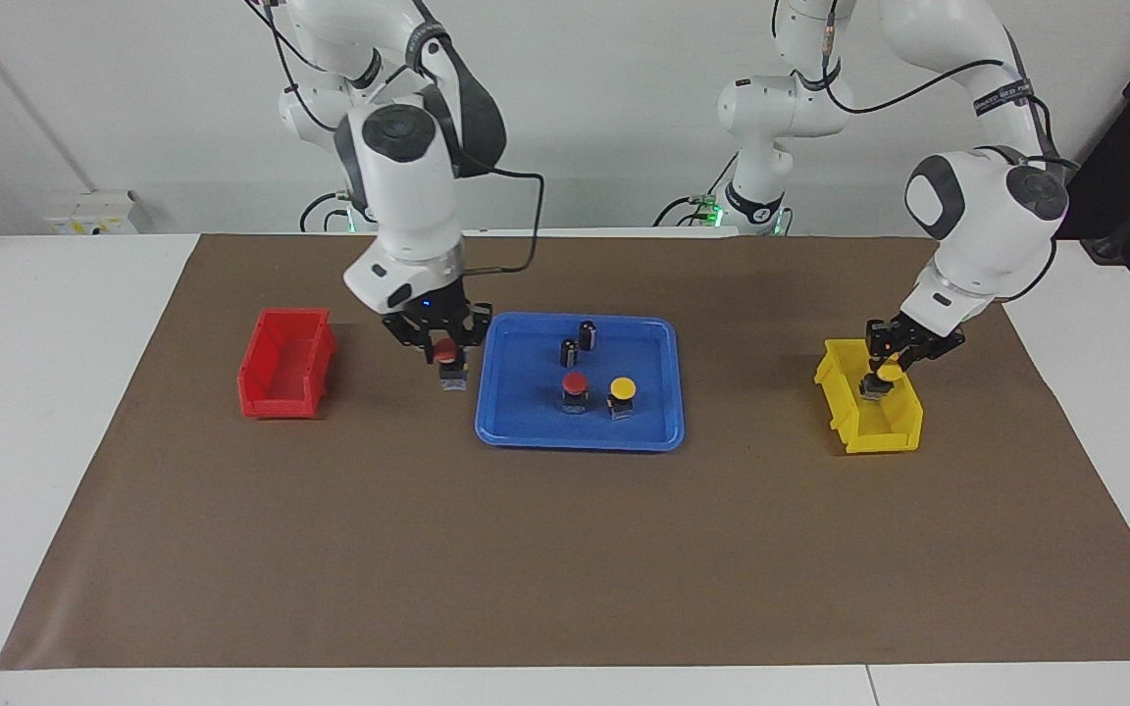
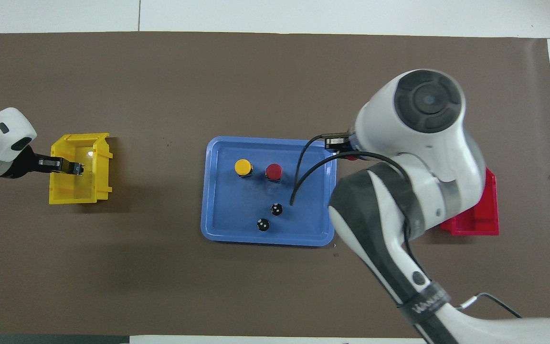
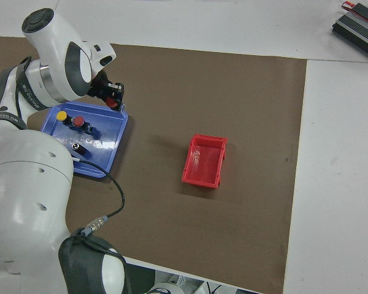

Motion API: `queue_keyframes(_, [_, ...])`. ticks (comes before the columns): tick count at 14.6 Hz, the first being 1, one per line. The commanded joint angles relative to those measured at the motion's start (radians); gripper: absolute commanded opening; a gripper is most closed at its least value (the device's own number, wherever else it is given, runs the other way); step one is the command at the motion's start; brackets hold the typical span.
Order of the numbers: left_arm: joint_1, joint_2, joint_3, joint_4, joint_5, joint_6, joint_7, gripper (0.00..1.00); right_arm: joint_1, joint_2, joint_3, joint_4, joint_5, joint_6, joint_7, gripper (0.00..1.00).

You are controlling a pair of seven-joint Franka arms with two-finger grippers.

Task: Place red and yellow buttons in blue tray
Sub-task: 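Place the second red button in the tray with the right gripper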

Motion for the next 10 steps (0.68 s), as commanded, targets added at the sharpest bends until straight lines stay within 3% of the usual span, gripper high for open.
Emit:
queue_keyframes(1, [0.003, 0.021, 0.004, 0.189, 0.032, -0.215, -0.009, 0.01, 0.051, 0.072, -0.007, 0.022, 0.004, 0.042, 0.031, 0.24])
queue_keyframes(4, [-0.006, 0.021, 0.004, 0.358, 0.032, -0.424, -0.017, 0.01, 0.05, 0.076, -0.007, -0.045, 0.001, 0.108, 0.026, 0.24])
queue_keyframes(10, [-0.041, 0.003, -0.007, 0.298, 0.03, -0.334, -0.07, 0.01, 0.053, 0.078, -0.007, -0.122, 0.002, 0.181, 0.015, 0.28])
